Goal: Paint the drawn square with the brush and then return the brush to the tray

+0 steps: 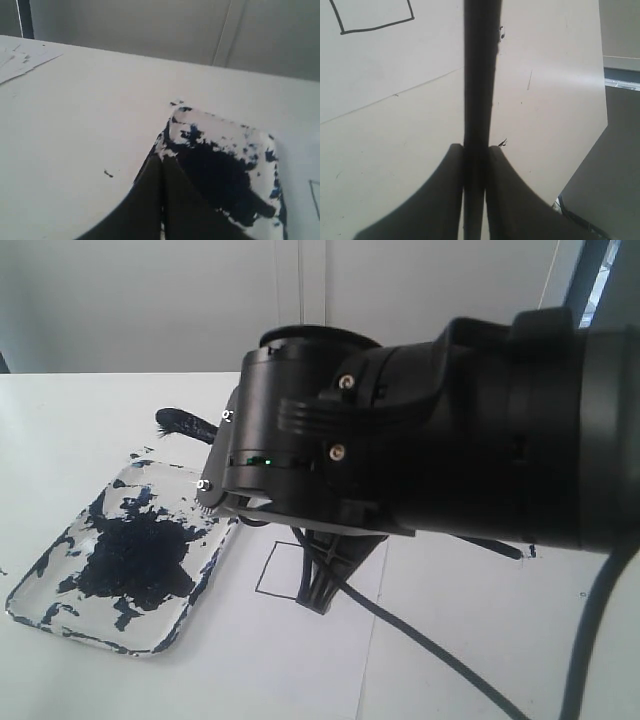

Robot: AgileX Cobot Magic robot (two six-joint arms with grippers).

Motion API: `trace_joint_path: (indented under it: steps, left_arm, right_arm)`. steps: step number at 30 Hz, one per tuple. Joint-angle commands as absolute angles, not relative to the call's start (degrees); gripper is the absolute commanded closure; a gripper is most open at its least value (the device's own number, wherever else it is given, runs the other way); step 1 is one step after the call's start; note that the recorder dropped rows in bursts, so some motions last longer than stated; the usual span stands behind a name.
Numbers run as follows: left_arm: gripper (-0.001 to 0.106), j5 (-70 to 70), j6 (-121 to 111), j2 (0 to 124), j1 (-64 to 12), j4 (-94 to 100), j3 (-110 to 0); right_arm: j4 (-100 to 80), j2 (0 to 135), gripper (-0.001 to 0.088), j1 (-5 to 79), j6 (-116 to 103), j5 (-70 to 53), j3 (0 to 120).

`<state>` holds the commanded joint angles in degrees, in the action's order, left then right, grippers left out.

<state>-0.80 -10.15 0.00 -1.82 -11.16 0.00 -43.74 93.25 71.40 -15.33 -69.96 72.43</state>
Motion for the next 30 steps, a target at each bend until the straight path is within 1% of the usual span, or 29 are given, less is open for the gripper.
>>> trace_joint_path:
  steps: [8,12,18,24,28,30]
  left_arm:
    - [0.105,0.0,-19.4,0.0,-1.8,-15.2,0.0]
    - [0.105,2.6,-17.5,0.0,-1.8,-14.7,0.0]
    - [0.105,2.5,-14.7,0.0,-2.8,-15.2,0.0]
    - [0.105,-2.2,-14.5,0.3,-6.8,-15.2,0.0]
    - [0.105,-6.6,-14.7,5.3,-10.4,-14.3,0.0]
    - [0.105,-9.3,-15.7,8.2,-12.2,-10.8,0.0]
  right_arm:
    - [-43.7,93.2,0.0868,71.4,-15.3,-70.0,72.4]
    - [-43.7,93.2,0.0868,71.4,-15.3,-70.0,72.4]
    - [-43.6,93.2,0.0868,71.4,-13.5,-70.0,72.4]
    - [-43.9,93.6,0.0868,71.3,-12.0,-70.0,72.5]
    - [-44.2,94.0,0.0868,71.3,-12.0,-70.0,72.5]
    - [-44.2,94.4,0.0868,71.3,-12.0,-70.0,72.5]
